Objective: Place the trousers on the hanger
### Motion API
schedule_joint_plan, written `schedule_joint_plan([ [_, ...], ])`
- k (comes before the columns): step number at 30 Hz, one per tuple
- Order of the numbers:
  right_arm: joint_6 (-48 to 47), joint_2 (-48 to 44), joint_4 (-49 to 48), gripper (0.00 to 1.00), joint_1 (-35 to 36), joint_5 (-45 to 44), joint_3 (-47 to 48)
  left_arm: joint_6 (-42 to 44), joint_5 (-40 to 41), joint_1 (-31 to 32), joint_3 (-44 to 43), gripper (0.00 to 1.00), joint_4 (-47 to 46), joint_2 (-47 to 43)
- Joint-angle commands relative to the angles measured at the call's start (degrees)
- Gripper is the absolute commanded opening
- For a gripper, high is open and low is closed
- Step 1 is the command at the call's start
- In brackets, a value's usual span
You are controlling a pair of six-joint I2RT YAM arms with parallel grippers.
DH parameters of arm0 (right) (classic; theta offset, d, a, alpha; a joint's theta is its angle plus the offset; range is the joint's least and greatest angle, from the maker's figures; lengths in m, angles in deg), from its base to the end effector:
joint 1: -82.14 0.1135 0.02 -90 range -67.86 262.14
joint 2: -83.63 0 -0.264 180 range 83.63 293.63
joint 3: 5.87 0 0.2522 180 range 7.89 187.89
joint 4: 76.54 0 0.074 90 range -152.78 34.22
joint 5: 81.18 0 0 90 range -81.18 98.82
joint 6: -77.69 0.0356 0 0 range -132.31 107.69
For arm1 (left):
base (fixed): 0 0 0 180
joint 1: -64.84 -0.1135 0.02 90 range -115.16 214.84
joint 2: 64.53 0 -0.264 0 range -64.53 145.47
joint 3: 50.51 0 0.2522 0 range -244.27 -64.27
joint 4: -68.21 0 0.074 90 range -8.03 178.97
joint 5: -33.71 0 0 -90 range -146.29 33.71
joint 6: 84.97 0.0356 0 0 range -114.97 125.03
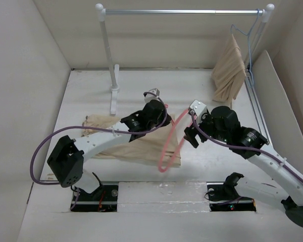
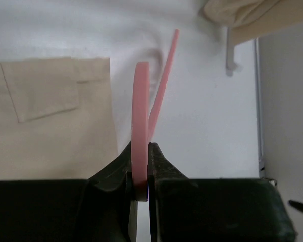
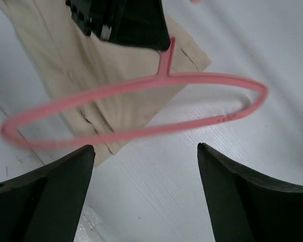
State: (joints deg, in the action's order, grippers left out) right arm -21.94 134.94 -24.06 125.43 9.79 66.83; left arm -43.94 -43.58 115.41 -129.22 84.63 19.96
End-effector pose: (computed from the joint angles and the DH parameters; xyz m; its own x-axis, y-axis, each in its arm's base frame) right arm 0.1333 0.1264 0.3550 -0.2541 -0.4692 -0.8458 -0.7492 0.6485 -0.1346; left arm 0.2260 -0.2625 0.3098 -0.6283 -0.3945 -0.6705 0.2287 0.7302 -0.6439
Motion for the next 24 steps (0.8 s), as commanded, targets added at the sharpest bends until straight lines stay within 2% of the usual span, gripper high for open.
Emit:
schedule_joint_plan([
  [1,-2.85,0.10,-6.38,0.89,-3.38,15.00,-0.49,-1.83,-3.39,1.03,4.56,0.00,-5.02,-2.48],
  [3,-3.73,0.72,-7.34,0.92,-4.08,21.05,-1.10,-2.27,-3.22,1.03,7.28,0.00,-6.70,-2.66],
  [6,-3.47,0.37,-8.21,0.90,-4.09,19.87,-3.03,-3.15,-2.95,1.03,7.20,0.00,-5.30,-2.14],
  [8,-2.68,-0.07,-10.76,0.68,-4.79,18.89,-6.10,-4.37,-2.69,1.55,8.08,0.00,-4.51,-1.87],
  [9,-1.72,-0.07,-14.95,0.50,-5.49,20.02,-9.94,-5.16,-1.73,2.95,8.26,0.00,-3.89,-1.70],
  [10,-1.54,0.71,-16.73,0.11,-6.10,20.99,-11.46,-6.74,-0.94,3.57,8.52,0.00,-3.28,-1.35],
  [11,-1.19,1.51,-18.05,0.00,-6.63,21.35,-12.96,-7.54,-0.24,3.57,8.78,0.00,-2.75,-1.26],
  [14,0.13,4.23,-22.00,0.00,-7.25,19.77,-16.48,-9.65,2.66,4.28,9.22,0.00,-1.51,-0.99],
  [15,1.44,5.19,-28.81,0.00,-7.25,18.55,-19.10,-10.09,5.54,4.28,9.49,0.00,-2.04,-0.73],
  [21,1.19,11.17,-35.55,0.03,-10.93,21.17,-21.67,-14.21,10.91,5.59,12.56,0.00,-4.85,-0.72],
  [24,0.06,12.41,-37.73,0.22,-12.00,23.19,-22.02,-16.93,14.52,6.21,15.37,0.00,-6.78,-2.22],
])
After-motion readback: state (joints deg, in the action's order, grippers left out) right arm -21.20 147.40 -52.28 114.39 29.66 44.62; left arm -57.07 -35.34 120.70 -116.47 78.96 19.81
